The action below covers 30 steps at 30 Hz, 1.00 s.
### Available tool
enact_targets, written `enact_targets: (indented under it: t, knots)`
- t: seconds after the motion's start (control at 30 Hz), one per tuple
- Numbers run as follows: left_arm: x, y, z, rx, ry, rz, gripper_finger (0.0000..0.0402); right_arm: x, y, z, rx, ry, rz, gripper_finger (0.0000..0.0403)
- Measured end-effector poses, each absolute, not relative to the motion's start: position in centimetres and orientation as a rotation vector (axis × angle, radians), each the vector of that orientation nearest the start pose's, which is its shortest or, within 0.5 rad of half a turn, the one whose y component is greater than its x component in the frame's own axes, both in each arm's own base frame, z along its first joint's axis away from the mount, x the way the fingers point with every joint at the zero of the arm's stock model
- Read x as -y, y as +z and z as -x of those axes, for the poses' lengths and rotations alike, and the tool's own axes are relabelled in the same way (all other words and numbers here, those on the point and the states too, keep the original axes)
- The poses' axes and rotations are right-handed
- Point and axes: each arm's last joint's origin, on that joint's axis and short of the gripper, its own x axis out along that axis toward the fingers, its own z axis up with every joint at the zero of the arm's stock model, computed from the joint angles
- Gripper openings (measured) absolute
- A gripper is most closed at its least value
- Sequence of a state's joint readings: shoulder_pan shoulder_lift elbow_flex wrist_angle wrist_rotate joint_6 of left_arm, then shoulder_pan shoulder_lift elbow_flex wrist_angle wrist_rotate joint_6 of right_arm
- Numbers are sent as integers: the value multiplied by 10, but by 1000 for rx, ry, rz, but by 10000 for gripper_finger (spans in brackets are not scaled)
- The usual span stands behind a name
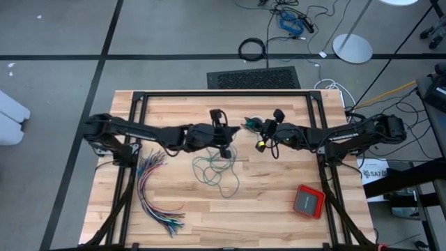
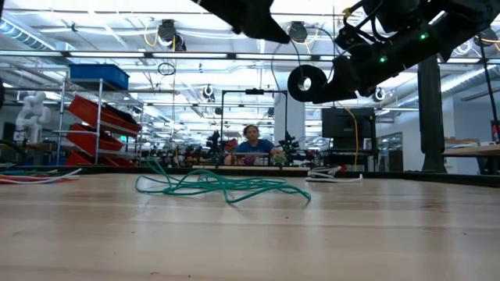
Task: Coil cords
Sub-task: Coil the green wire onto the spool
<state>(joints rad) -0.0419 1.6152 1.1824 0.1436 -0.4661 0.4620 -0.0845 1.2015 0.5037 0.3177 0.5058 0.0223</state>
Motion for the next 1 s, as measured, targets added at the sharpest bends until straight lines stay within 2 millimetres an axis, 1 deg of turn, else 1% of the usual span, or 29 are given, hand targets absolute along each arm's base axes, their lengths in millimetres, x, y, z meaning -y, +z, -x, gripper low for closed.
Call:
enact_targets:
  t: [0.17,0.27,0.37,0.47,0.57,0.73,1.0]
  knots:
    - [-2,310,-356,-374,431,-575,0,34,203,-235,-377,-583,57,0]
    - [-5,314,-352,-393,475,-621,0,34,203,-235,-380,-580,57,0]
    - [-13,316,-351,-412,521,-641,0,33,202,-235,-384,-576,56,0]
    - [-24,312,-349,-467,559,-650,0,33,202,-235,-386,-572,50,0]
    - [-40,309,-346,-522,606,-645,0,31,202,-235,-385,-562,53,0]
    - [-67,302,-339,-613,675,-600,0,29,202,-236,-385,-553,55,0]
    - [-89,283,-327,-746,690,-513,0,29,203,-236,-375,-553,56,0]
